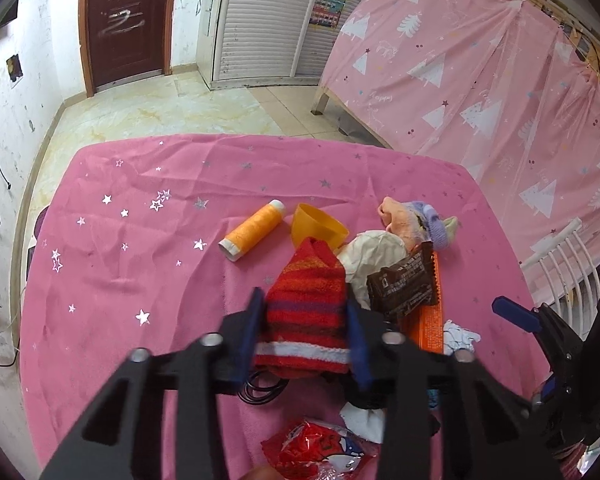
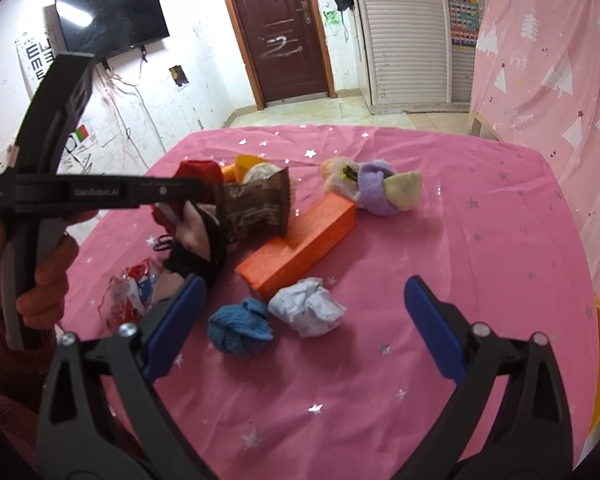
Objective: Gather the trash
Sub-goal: 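Return both tools to the table and grasp the red knit hat with the left gripper, then grasp the crumpled white paper with the right gripper while the left gripper holds the hat, then carry the hat and paper to the yellow bin and open both grippers, then return to the table and grasp the red wrapper with the left gripper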
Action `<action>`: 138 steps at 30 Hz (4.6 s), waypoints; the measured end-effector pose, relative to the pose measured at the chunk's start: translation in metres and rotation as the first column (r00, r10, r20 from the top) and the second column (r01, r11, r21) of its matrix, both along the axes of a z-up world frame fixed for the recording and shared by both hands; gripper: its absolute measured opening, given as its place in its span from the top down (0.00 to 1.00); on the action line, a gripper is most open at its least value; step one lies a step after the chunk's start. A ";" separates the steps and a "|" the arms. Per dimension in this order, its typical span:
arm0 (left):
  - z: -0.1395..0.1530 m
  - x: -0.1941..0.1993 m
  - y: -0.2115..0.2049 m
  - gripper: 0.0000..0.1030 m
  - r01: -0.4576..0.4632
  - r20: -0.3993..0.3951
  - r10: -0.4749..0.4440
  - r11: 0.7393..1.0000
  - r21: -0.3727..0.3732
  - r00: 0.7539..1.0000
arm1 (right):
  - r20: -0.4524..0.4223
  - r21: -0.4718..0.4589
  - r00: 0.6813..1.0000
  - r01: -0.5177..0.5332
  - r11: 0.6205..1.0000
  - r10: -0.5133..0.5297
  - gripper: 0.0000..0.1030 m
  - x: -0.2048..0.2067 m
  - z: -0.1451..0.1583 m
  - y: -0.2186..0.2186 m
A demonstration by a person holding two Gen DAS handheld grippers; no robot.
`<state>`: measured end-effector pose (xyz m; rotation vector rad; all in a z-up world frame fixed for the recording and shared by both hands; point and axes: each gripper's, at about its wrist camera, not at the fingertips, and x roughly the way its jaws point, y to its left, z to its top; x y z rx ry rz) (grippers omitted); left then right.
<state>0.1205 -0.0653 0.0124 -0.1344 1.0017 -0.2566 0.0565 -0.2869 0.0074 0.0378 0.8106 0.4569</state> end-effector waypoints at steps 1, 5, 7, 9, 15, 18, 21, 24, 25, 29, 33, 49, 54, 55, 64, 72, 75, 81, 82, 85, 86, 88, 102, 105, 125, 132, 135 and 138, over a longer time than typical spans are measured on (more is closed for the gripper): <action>0.000 -0.001 0.000 0.80 -0.004 0.003 0.004 1.000 0.007 1.000 | -0.005 -0.002 1.000 0.006 1.000 -0.006 0.20 0.001 0.000 0.000; -0.001 -0.005 0.000 0.87 -0.004 0.016 0.003 1.000 0.018 1.000 | -0.025 -0.037 1.000 0.006 0.999 -0.007 0.32 0.006 -0.004 0.005; 0.000 -0.009 0.003 0.88 -0.019 0.025 0.018 1.000 0.020 1.000 | -0.028 -0.069 1.000 -0.003 0.998 0.001 0.33 0.004 -0.008 0.009; 0.000 -0.013 0.009 0.88 -0.036 0.033 0.035 0.999 0.015 0.999 | -0.015 -0.100 1.000 -0.016 0.995 0.015 0.35 0.001 -0.011 0.016; 0.007 -0.020 0.020 0.88 -0.045 0.045 0.045 0.999 -0.003 0.998 | 0.003 -0.123 1.000 -0.023 0.992 0.024 0.60 -0.004 -0.010 0.024; 0.011 -0.024 0.021 0.88 -0.043 0.054 0.043 0.999 -0.002 0.998 | -0.007 -0.074 1.000 -0.004 0.997 0.004 0.60 -0.002 -0.007 0.015; 0.013 -0.026 0.020 0.88 -0.038 0.060 0.038 0.999 -0.003 0.997 | -0.018 -0.069 1.000 0.013 0.998 -0.015 0.60 0.000 -0.008 0.010; 0.015 -0.027 0.019 0.88 -0.032 0.065 0.033 0.999 -0.008 0.997 | -0.034 -0.085 0.999 0.011 0.996 -0.014 0.60 0.001 -0.013 0.011; 0.015 -0.027 0.018 0.88 -0.031 0.066 0.031 0.999 -0.009 0.997 | -0.039 -0.085 0.999 0.000 0.996 -0.003 0.60 0.000 -0.015 0.012; 0.018 -0.028 0.016 0.88 -0.031 0.064 0.032 0.999 -0.009 0.997 | -0.013 -0.116 1.000 -0.015 0.993 0.013 0.66 -0.007 -0.019 0.018; 0.024 -0.031 0.013 0.88 -0.025 0.076 0.026 1.000 -0.008 0.997 | 0.027 -0.111 1.000 0.004 0.994 -0.001 0.66 -0.013 -0.014 0.015; 0.067 -0.034 -0.070 0.88 0.104 0.146 -0.106 0.994 0.021 0.984 | 0.112 -0.014 0.972 0.209 0.978 -0.207 0.66 -0.020 0.017 -0.089; 0.070 -0.030 -0.111 0.88 0.153 0.140 -0.156 0.988 0.027 0.978 | 0.129 -0.014 0.953 0.277 0.961 -0.273 0.66 -0.024 0.022 -0.129; 0.069 -0.030 -0.119 0.88 0.162 0.136 -0.164 0.986 0.026 0.977 | 0.132 -0.014 0.949 0.289 0.957 -0.285 0.66 -0.024 0.022 -0.135; 0.069 -0.020 -0.205 0.88 0.284 0.100 -0.281 0.959 -0.015 0.955 | 0.111 0.020 0.894 0.434 0.901 -0.433 0.66 -0.024 0.012 -0.217; 0.054 -0.009 -0.306 0.88 0.394 0.055 -0.392 0.918 -0.042 0.918 | 0.023 0.033 0.871 0.490 0.871 -0.491 0.66 -0.021 -0.022 -0.268; 0.043 -0.003 -0.341 0.88 0.420 0.029 -0.419 0.906 -0.043 0.907 | -0.010 0.030 0.867 0.499 0.866 -0.499 0.66 -0.017 -0.032 -0.281; 0.016 0.009 -0.383 0.88 0.428 -0.028 -0.428 0.904 -0.027 0.903 | -0.060 0.022 0.856 0.515 0.857 -0.513 0.66 -0.015 -0.051 -0.298; 0.012 0.010 -0.388 0.88 0.429 -0.037 -0.430 0.903 -0.025 0.902 | -0.065 0.022 0.854 0.518 0.855 -0.516 0.66 -0.014 -0.053 -0.300; 0.000 0.014 -0.399 0.88 0.430 -0.064 -0.430 0.903 -0.019 0.900 | -0.084 0.019 0.850 0.523 0.852 -0.520 0.65 -0.011 -0.060 -0.307; -0.004 0.016 -0.402 0.88 0.432 -0.073 -0.432 0.902 -0.022 0.899 | -0.088 0.014 0.849 0.524 0.852 -0.521 0.65 -0.010 -0.062 -0.308; -0.011 0.017 -0.406 0.88 0.434 -0.089 -0.434 0.901 -0.023 0.896 | -0.097 0.004 0.848 0.523 0.852 -0.521 0.65 -0.008 -0.066 -0.309; -0.004 0.013 -0.407 0.38 0.427 -0.058 -0.426 0.904 0.005 0.903 | -0.095 0.000 0.843 0.532 0.846 -0.530 0.41 -0.008 -0.068 -0.312; 0.004 0.013 -0.400 0.38 0.420 -0.050 -0.420 0.907 -0.005 0.906 | -0.087 0.001 0.842 0.535 0.845 -0.533 0.41 -0.008 -0.066 -0.310; 0.081 -0.017 -0.281 0.23 0.319 0.095 -0.326 0.944 0.085 0.940 | 0.112 0.024 0.921 0.372 0.928 -0.373 0.35 -0.035 0.007 -0.206; 0.103 -0.022 -0.214 0.22 0.238 0.142 -0.254 0.964 0.121 0.957 | 0.124 0.024 0.947 0.294 0.955 -0.295 0.26 -0.039 0.015 -0.168; 0.105 -0.023 -0.184 0.22 0.197 0.144 -0.213 0.973 0.118 0.966 | 0.125 0.026 0.955 0.268 0.963 -0.269 0.26 -0.041 0.017 -0.154; 0.103 -0.026 -0.161 0.22 0.168 0.149 -0.185 0.978 0.120 0.971 | 0.122 0.028 0.963 0.238 0.971 -0.240 0.26 -0.041 0.019 -0.139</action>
